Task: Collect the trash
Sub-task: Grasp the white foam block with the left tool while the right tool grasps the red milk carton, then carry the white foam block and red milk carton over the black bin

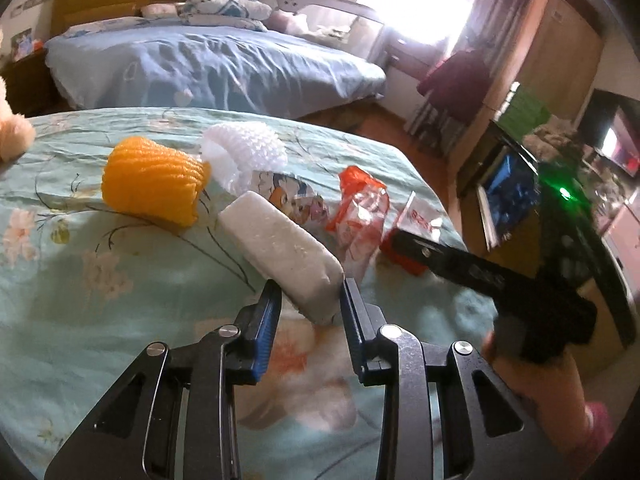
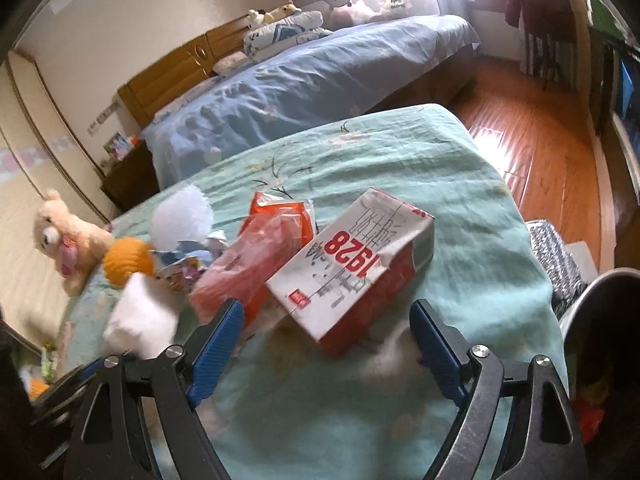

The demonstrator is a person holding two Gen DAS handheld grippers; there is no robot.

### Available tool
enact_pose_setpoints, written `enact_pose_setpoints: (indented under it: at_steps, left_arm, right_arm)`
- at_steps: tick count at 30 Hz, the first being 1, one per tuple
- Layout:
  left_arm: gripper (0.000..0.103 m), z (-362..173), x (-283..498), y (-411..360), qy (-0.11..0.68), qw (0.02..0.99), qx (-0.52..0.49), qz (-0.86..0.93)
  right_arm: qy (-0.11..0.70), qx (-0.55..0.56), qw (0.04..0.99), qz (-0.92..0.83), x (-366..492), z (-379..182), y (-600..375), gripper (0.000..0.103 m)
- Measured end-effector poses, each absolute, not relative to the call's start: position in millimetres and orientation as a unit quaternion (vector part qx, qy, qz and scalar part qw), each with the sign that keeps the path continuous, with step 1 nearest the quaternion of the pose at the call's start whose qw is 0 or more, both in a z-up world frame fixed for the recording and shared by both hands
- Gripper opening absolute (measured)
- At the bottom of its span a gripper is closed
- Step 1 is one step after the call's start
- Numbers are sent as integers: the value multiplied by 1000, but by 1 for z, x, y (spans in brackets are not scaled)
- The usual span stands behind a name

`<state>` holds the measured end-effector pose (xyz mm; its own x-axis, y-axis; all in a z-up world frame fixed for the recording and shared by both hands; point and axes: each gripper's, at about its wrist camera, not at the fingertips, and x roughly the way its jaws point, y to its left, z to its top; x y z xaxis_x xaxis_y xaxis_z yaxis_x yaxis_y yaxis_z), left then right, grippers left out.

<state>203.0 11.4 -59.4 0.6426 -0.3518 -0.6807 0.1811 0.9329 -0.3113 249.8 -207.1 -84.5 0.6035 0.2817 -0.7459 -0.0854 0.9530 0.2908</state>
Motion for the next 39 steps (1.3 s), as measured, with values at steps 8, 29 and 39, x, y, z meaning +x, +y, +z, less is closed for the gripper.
enact_pose_setpoints:
  at_steps: [8,29,39]
  left_arm:
    - [46,-66,194,31,415,892,-115,-139]
    - [52,-80,190,24,403,906,-115,-60]
    - [48,-70,176,11,392,908,-109,-104]
  right_arm:
    - [440,122,884,98,228,-80,-241,23]
    - [439,98,893,28,275,-85,-204,30]
    - [416,139,896,76,218,-74,-241,32]
